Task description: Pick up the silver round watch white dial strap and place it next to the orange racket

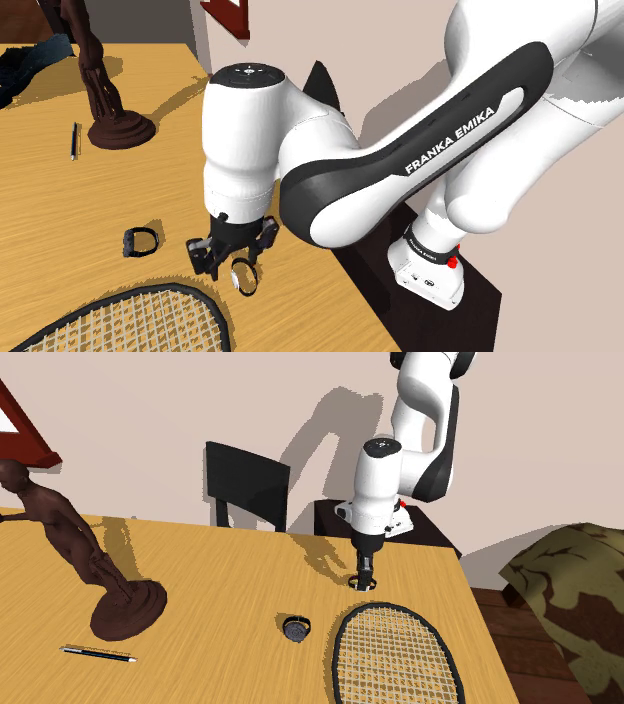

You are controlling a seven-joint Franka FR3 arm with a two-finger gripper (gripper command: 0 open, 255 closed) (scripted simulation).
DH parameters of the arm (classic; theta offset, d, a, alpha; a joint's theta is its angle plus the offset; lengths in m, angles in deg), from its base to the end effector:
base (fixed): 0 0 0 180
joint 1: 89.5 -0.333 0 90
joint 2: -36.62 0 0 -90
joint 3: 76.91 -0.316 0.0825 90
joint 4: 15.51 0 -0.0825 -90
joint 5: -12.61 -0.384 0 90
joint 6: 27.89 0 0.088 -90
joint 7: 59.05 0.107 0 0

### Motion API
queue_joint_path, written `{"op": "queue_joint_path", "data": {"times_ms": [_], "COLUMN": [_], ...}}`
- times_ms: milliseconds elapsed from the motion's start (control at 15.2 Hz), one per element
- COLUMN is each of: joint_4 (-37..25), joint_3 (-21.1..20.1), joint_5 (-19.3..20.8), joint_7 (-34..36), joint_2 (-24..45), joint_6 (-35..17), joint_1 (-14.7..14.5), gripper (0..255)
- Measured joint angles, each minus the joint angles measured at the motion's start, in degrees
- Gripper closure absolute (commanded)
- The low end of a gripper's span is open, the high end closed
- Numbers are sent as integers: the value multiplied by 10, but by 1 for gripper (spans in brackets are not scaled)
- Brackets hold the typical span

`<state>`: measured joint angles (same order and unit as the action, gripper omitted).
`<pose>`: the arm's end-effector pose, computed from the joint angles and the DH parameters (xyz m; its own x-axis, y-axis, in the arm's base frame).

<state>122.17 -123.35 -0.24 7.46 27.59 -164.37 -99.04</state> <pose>0.2704 0.4055 0.3648 0.9428 -0.3332 -0.0135 -0.3327 -0.9370 -0.1065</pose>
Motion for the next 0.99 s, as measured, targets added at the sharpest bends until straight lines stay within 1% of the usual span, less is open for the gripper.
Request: {"op": "queue_joint_path", "data": {"times_ms": [264,330,528,594,990], "joint_4": [0,-3,-26,-28,-29], "joint_3": [0,3,20,24,29], "joint_5": [0,-6,-28,-32,-37], "joint_7": [0,-4,-21,-24,-30], "joint_2": [0,-9,-47,-55,-63], "joint_6": [0,10,65,74,84], "joint_1": [0,-2,-8,-10,-12], "gripper": [0,0,0,0,0]}}
